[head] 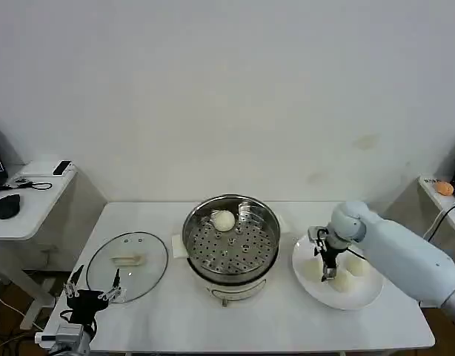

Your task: Take steamed baozi put them in steamer then cover it.

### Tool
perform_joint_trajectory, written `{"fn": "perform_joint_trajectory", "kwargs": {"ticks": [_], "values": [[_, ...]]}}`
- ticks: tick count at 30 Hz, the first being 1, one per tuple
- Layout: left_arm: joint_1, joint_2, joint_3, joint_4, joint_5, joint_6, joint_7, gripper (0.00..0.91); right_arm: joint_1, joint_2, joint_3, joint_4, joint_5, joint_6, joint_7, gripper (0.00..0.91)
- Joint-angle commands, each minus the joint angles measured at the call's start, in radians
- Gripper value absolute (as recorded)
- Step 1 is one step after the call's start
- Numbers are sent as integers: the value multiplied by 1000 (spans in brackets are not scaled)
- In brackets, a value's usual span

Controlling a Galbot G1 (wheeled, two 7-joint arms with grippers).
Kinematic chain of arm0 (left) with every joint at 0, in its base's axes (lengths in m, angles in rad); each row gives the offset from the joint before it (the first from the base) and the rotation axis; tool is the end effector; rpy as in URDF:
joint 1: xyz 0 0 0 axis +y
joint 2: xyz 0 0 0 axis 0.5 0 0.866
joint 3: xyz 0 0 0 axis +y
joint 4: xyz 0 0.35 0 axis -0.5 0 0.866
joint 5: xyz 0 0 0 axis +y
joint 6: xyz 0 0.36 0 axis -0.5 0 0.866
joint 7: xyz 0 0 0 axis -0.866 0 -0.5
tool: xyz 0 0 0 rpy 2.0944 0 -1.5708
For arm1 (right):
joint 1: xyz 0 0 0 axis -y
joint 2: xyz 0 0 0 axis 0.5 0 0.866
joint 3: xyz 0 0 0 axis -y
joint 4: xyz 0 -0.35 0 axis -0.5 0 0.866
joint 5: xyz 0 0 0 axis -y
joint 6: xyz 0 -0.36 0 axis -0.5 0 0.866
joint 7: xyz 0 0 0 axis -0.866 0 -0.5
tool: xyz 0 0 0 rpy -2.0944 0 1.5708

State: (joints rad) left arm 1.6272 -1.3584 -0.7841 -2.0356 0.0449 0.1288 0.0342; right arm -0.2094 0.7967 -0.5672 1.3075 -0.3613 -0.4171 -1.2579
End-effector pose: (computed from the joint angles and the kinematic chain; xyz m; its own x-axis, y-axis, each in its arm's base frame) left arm 0.1686 0.1208 -0.3100 -0.9700 -0.1417 0.1975 -0.0660 0.9355 0.3472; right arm 0.5034 -0.0897 -0.2372 -0.0907 -0.0200 0.9957 -0.9956 -0.0229 -0.0911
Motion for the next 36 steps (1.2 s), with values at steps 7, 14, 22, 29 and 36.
{"fn": "perform_joint_trajectory", "kwargs": {"ticks": [7,14,22,29,36], "values": [[-8,2,-1,15,1,-1,-1,907,-17,14,7,-19,-25,4,6,907],[-13,2,1,21,2,-1,0,907,-21,21,11,-29,-19,7,21,645],[-13,1,1,22,3,-1,0,907,-17,23,15,-32,-13,10,27,625],[-11,0,3,19,5,-1,0,907,-17,17,32,-24,-9,8,36,625],[-10,1,4,17,6,-1,1,907,15,-29,65,33,23,1,37,625]]}}
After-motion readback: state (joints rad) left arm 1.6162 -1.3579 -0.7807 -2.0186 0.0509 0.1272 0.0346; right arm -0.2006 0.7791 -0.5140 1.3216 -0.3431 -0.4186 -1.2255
